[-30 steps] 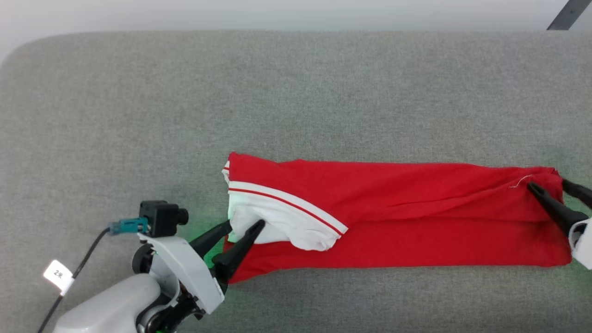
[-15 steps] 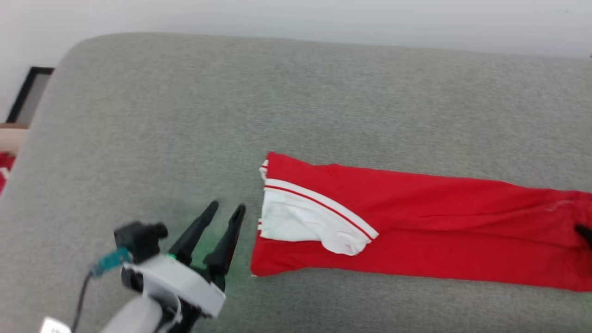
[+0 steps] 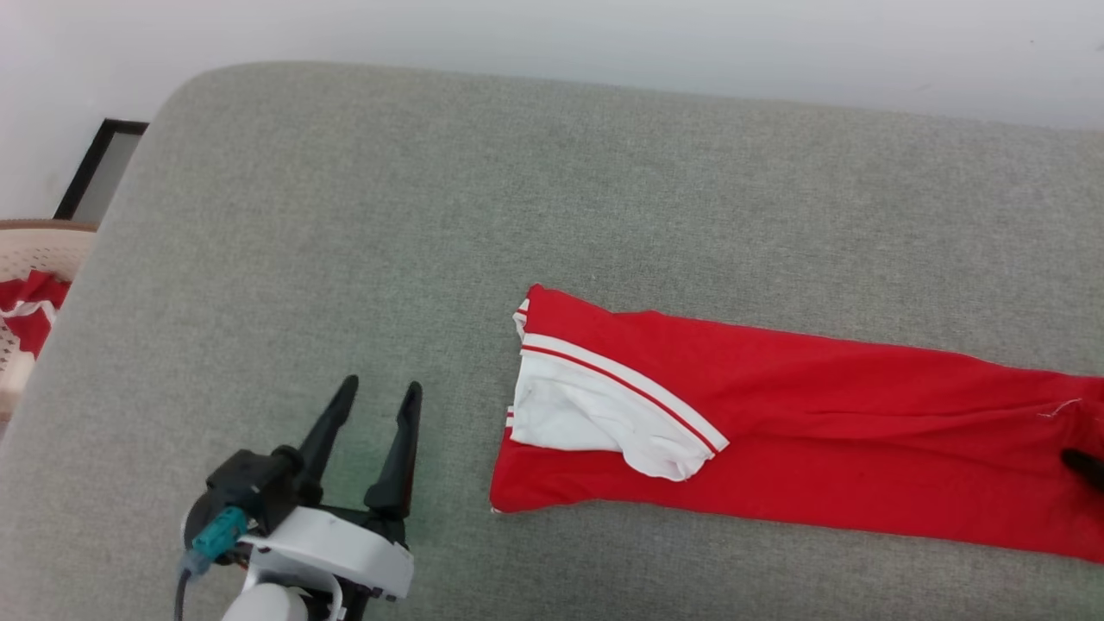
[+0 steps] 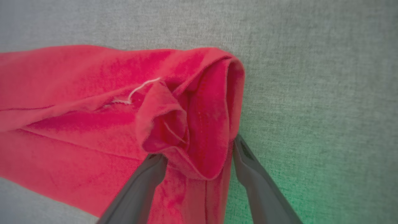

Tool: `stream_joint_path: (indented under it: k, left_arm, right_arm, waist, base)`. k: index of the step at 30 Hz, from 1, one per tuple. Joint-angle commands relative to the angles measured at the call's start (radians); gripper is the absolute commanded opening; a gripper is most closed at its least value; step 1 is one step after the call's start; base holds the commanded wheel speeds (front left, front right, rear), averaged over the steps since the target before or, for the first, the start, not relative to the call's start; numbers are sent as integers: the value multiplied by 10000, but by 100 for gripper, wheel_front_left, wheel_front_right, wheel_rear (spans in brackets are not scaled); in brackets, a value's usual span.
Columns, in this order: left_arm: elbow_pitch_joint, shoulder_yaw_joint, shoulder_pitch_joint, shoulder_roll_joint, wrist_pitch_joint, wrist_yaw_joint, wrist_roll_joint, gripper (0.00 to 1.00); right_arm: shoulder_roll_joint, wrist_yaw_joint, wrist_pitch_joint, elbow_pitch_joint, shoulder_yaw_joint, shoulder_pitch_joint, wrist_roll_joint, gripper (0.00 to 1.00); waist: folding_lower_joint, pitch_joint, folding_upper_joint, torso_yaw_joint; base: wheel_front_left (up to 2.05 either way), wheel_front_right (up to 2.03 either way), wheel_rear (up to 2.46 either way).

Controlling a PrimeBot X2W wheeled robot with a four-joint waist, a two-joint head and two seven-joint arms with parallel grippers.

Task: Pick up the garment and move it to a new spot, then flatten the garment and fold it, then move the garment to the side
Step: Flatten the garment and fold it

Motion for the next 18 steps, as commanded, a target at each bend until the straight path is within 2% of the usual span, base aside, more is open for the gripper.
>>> stream_joint_path:
  k: [1, 5, 6, 9, 12, 18]
  left_arm:
    - [-90, 166, 148, -77, 9, 56, 389, 100]
    - [-323, 814, 339, -488, 8, -34, 1258, 100]
    - [-339, 943, 410, -606, 8, -58, 1377, 100]
    - [-290, 1248, 482, -825, 8, -148, 1620, 100]
    - [-261, 1467, 544, -951, 8, -232, 1808, 100]
    - [-402, 1875, 655, -1069, 8, -289, 2203, 100]
  right_arm:
    - [363, -17, 139, 135, 185, -17, -107, 100]
    - [899, -17, 389, 609, 276, -294, -290, 100]
    - [1024, -17, 476, 715, 317, -332, -336, 94]
    - [1325, -14, 351, 886, 218, -511, -357, 0]
    - [1358, -14, 233, 1003, 96, -603, -384, 0]
    - [801, -28, -221, 1298, -343, -672, -419, 0]
  waist:
    - [0, -25, 0, -27]
    - [0, -59, 0, -111]
    - [0, -61, 0, -132]
    - [0, -54, 0, -200]
    - [0, -30, 0, -313]
    - [0, 12, 0, -622]
  base:
    - [0, 0, 0]
    - [0, 0, 0]
    - [0, 0, 0]
    - [0, 0, 0]
    - [0, 0, 0]
    - [0, 0, 0]
